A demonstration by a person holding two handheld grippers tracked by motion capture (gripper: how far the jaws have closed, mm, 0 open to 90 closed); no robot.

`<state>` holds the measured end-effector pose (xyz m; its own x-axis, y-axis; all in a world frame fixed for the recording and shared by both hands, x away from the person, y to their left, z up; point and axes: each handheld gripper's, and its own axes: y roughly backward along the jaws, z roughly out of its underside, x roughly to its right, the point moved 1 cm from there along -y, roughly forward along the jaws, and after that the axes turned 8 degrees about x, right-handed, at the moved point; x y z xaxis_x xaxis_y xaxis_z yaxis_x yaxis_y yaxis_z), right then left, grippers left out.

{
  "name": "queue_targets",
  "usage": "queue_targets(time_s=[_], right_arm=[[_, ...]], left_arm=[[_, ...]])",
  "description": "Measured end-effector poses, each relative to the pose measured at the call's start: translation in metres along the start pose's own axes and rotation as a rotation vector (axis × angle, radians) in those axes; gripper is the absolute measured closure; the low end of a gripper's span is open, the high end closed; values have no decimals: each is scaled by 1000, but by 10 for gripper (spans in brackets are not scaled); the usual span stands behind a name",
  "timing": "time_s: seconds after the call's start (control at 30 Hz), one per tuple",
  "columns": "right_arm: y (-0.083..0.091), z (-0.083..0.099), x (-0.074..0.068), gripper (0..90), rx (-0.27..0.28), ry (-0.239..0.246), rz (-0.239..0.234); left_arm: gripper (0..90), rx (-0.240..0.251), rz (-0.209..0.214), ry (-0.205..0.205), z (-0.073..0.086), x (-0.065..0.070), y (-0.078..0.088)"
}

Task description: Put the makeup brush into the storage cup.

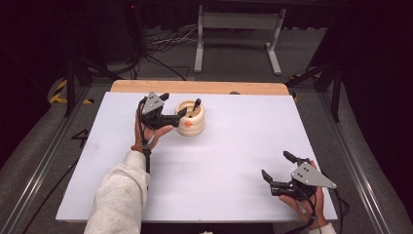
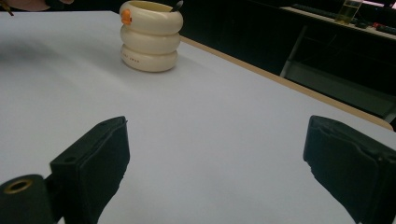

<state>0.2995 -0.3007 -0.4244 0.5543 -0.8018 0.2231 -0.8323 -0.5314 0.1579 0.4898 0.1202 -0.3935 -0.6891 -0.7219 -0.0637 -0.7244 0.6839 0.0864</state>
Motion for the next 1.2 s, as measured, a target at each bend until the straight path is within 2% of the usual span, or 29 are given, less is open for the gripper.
queue_targets(time_s=[0.17, 0.23, 0.4, 0.6, 0.97, 1.03, 1.2], right_arm=[[1, 0, 0, 79, 2, -5, 2], [1, -1, 0, 79, 3, -9, 0], [1, -1, -1, 80, 5, -8, 2], [0, -1, -2, 80, 2, -3, -1], [0, -2, -3, 85, 1, 6, -6], [0, -2, -3, 85, 0, 8, -6], [0, -2, -4, 85, -3, 7, -11]], left_arm=[[51, -18, 11, -31, -7, 3, 8], [33, -15, 29, -38, -8, 4, 11], [27, -22, 64, -55, -12, 9, 19], [25, -5, 73, -61, -19, 10, 27], [30, -2, 95, -129, -21, 23, 40], [33, -3, 111, -125, -21, 23, 43], [26, -4, 120, -127, -21, 25, 49]])
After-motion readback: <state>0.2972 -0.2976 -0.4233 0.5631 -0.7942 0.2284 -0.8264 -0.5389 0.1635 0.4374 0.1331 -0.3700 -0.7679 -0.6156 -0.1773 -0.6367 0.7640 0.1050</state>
